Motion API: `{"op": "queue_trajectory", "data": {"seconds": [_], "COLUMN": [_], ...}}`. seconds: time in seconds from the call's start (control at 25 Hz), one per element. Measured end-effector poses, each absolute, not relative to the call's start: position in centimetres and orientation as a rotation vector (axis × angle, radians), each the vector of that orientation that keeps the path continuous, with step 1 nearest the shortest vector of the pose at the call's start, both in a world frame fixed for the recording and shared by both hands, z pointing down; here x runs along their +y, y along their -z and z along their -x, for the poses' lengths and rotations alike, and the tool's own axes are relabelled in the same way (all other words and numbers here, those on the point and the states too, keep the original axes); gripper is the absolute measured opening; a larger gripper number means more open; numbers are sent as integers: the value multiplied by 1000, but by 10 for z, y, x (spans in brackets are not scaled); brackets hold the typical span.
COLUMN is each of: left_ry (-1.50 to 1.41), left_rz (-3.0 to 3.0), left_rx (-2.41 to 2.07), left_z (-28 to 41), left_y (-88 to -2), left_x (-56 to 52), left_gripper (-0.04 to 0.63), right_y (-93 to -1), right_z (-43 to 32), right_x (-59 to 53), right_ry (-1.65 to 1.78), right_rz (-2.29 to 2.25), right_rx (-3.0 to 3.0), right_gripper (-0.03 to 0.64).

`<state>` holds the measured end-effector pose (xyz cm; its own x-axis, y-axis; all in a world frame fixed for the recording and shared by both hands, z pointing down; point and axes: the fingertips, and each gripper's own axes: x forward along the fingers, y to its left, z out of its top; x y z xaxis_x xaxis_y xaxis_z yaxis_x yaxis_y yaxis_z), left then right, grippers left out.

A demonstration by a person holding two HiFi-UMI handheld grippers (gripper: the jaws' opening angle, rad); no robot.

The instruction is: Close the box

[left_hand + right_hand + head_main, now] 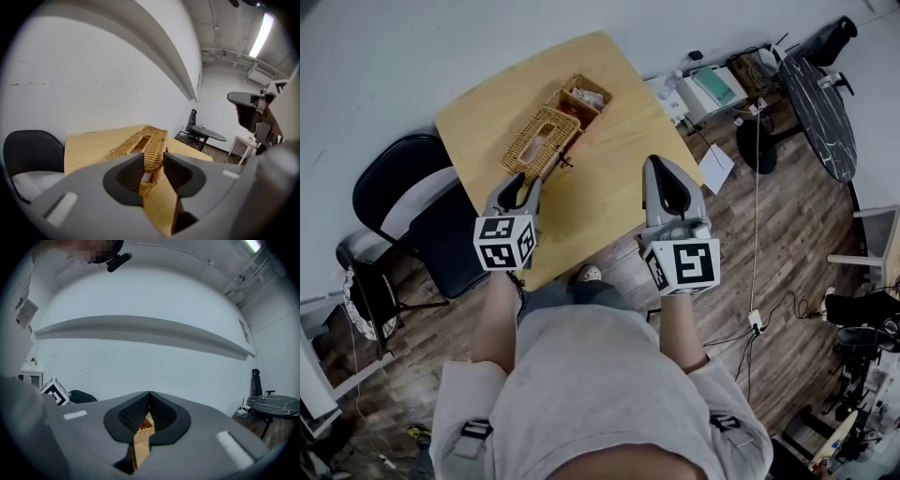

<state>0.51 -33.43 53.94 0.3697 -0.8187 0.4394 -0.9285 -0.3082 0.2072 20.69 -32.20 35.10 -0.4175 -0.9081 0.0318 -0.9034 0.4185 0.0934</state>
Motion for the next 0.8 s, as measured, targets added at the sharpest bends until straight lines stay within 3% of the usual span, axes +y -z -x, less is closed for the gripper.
{"op": "queue_trajectory", "data": {"seconds": [0.8], "left_ry": [-432], "left_rz": [-2132], "left_rx": [-1494], "left_z": [-4], "left_y": [-581], "left_x": [-322], "left_gripper": [150], "right_y": [-352], "right_z": [-208], "right_x": [-317], "right_ry": [92], "right_rz": [-1649], "right_rx": [-2582], "right_gripper": [3]}}
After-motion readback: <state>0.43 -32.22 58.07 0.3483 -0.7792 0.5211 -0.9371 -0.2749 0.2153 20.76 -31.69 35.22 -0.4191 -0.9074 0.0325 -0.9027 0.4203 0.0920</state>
